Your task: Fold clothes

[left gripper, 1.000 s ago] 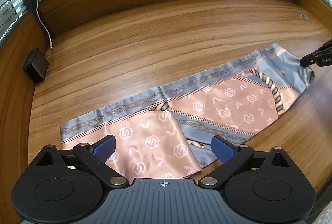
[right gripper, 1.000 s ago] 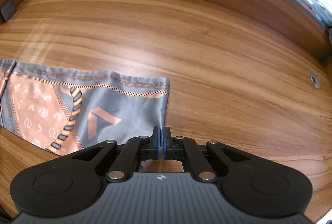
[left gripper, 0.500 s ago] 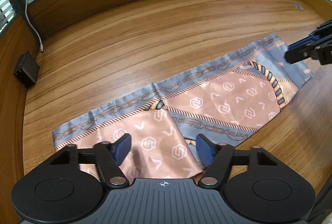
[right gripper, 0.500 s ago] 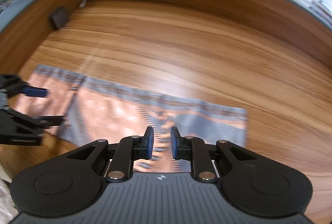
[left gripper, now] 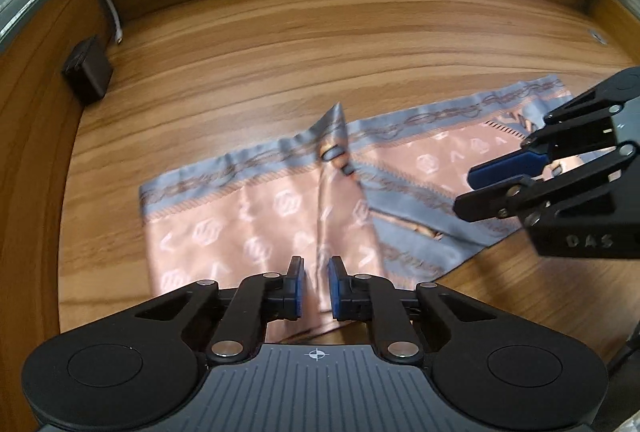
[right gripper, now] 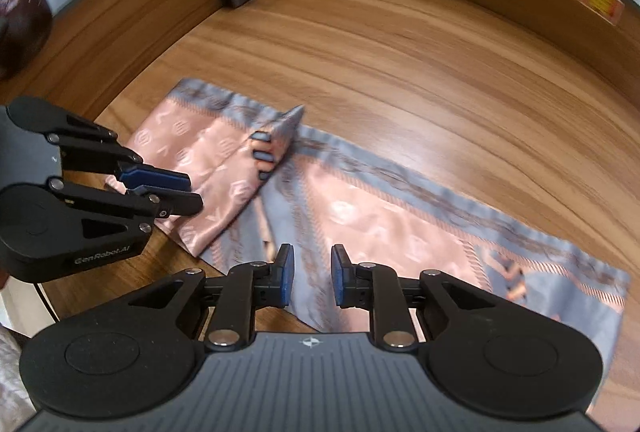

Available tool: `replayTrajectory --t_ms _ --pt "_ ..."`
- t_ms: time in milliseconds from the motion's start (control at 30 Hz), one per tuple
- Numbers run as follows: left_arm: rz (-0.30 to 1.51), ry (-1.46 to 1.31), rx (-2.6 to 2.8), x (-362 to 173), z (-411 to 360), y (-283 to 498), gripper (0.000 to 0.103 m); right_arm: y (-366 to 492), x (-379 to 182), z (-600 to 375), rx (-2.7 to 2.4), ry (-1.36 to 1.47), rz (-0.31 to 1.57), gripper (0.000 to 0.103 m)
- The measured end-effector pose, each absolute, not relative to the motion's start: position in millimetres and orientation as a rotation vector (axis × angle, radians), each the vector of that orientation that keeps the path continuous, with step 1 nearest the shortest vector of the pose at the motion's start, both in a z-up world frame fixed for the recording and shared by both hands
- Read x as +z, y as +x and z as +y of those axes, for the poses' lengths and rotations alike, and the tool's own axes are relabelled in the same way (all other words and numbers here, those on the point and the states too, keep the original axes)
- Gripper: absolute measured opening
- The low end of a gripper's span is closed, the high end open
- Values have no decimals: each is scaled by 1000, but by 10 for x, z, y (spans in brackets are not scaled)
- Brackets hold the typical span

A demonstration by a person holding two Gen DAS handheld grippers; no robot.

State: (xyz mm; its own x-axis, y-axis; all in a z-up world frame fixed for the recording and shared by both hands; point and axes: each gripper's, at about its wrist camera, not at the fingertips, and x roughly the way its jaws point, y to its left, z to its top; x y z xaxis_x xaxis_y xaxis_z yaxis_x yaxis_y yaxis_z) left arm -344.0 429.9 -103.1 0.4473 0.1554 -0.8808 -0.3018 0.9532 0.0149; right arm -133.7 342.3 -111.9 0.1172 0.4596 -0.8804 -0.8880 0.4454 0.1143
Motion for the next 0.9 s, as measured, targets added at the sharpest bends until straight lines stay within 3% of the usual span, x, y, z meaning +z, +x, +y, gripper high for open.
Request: replayTrajectory --t_ms 400,567,833,900 --pt "1066 -166 303 -1035 4344 -3531 16 -1448 -1231 3661 1094 -649 967 30" --pt "1063 -171 308 -1034 4347 -3551 16 -1447 -1245 3671 1080 -669 937 1" --pt "1061 -182 342 -1035 4358 -3558 19 -1208 -1091 3325 989 -562 942 0" --pt "1061 -184 351 -1035 4360 -3559 28 -1148 -1053 3239 966 -536 942 0"
